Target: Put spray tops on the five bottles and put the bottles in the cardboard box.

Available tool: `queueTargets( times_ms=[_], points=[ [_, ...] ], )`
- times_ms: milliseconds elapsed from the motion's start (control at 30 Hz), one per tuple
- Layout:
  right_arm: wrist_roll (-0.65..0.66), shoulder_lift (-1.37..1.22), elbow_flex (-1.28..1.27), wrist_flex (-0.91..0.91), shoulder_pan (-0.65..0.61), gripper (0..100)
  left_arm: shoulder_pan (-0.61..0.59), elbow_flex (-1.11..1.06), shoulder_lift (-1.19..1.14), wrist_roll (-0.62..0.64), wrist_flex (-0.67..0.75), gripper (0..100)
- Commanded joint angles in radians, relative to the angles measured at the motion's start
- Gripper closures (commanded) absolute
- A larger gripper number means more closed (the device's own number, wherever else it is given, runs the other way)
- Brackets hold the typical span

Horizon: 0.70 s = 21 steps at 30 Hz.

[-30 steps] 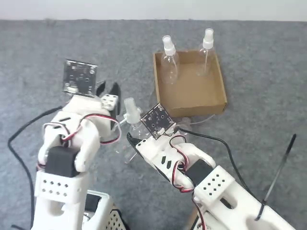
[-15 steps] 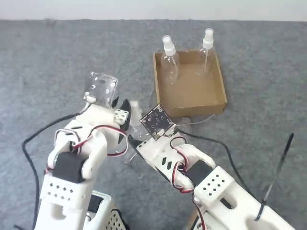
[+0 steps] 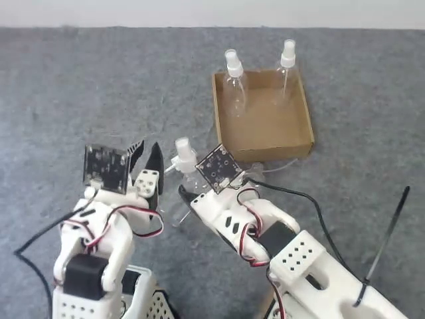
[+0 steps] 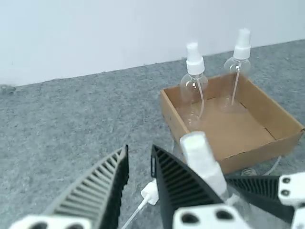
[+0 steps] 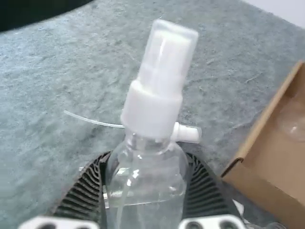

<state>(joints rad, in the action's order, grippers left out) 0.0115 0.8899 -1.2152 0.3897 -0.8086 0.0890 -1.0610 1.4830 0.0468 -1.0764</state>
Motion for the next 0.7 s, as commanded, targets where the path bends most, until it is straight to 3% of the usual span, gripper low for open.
queueTargets(
  times_ms=[0, 200, 667],
  points=[
    [0.074, 0.045, 0.129, 0.015, 0.11, 99.3, 0.0, -0.044, 0.08, -0.012, 0.044, 90],
    [-0.011, 0.033, 0.353, 0.136, 0.263, 99.3, 0.002, -0.082, 0.095, -0.008, 0.044, 86],
    [-0.017, -0.318, 0.75, 0.269, 0.243, 99.3, -0.006, -0.105, 0.097, -0.009, 0.048, 85]
  ],
)
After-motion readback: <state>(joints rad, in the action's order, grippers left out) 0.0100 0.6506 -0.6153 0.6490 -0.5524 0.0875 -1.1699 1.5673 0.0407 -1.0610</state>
